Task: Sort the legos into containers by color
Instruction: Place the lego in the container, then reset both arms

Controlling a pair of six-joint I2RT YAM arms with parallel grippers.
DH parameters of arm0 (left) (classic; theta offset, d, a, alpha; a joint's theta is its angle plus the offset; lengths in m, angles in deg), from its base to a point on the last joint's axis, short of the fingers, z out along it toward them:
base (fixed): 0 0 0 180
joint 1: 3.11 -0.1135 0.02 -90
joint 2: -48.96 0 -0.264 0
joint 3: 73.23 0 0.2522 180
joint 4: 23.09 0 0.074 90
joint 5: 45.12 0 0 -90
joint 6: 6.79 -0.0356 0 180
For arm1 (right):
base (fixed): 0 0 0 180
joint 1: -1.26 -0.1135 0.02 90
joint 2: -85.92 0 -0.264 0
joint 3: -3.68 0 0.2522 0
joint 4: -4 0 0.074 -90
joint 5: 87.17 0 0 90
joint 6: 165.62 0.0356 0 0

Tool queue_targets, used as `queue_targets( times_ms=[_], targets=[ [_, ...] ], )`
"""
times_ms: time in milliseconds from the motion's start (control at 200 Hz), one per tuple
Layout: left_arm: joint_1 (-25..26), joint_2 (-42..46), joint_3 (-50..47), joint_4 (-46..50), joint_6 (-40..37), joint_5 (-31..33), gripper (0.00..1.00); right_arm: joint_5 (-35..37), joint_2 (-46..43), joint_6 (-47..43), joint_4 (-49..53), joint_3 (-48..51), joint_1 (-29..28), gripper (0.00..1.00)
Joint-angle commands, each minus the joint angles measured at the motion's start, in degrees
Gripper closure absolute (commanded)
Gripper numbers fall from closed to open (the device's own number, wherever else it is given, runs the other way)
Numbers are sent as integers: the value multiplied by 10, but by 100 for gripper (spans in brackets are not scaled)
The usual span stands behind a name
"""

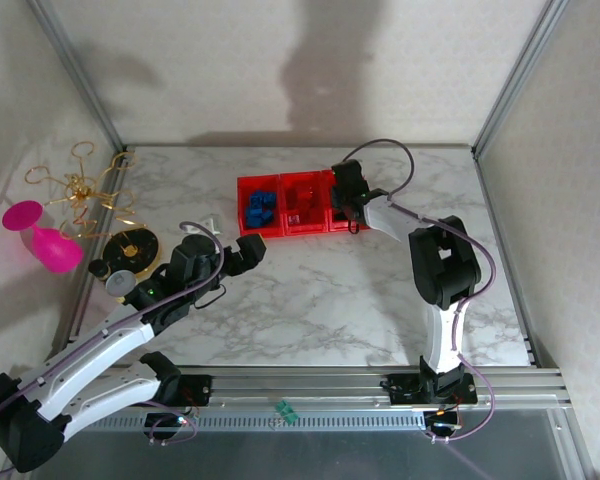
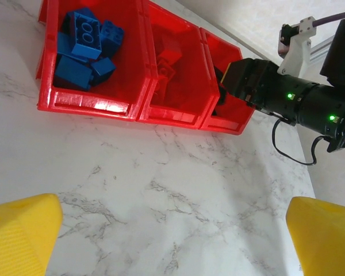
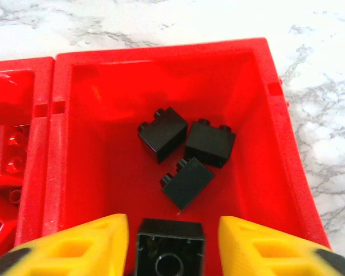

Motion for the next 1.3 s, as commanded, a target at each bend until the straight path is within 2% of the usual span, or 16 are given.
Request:
queue_targets(
  times_ms=[0, 180, 330, 410, 436, 506, 696, 801, 986, 1031, 1131, 1236, 1297],
  targets=[
    [5, 2, 1, -8, -17, 38, 0, 5, -30, -12, -18, -11, 1, 45],
    [4, 3, 3, -14, -26, 56, 0, -1, -93, -7, -13, 21, 9, 30],
    [3, -1, 17, -8, -37, 83, 0, 12, -192, 7, -40, 107, 12, 16],
    [2, 3, 20, 0, -47, 112, 1, 37, -252, 15, -51, 165, 13, 5],
    [2, 6, 19, 2, -49, 126, 0, 50, -272, 17, -56, 186, 14, 2],
    [-2, 15, 12, 1, -65, 168, 1, 89, -327, 29, -67, 246, 22, 1],
    [-34, 23, -36, -37, -118, 344, 0, 189, -441, 36, -134, 422, 72, 1],
    [-71, 15, -88, -122, -174, 420, 0, 224, -476, -4, -230, 515, 100, 1],
    [-174, -38, -192, -337, -275, 423, 0, 205, -452, -39, -375, 594, 165, 1],
    [-193, -58, -217, -400, -293, 420, 0, 179, -434, -47, -420, 606, 180, 1],
    [-231, -106, -265, -538, -318, 376, 0, 117, -385, -50, -505, 623, 211, 1],
    [-249, -156, -311, -712, -356, 291, 1, 64, -349, -65, -566, 624, 231, 1],
    [-261, -204, -315, -777, -365, 256, 0, 31, -335, -81, -629, 634, 235, 1]
  ],
)
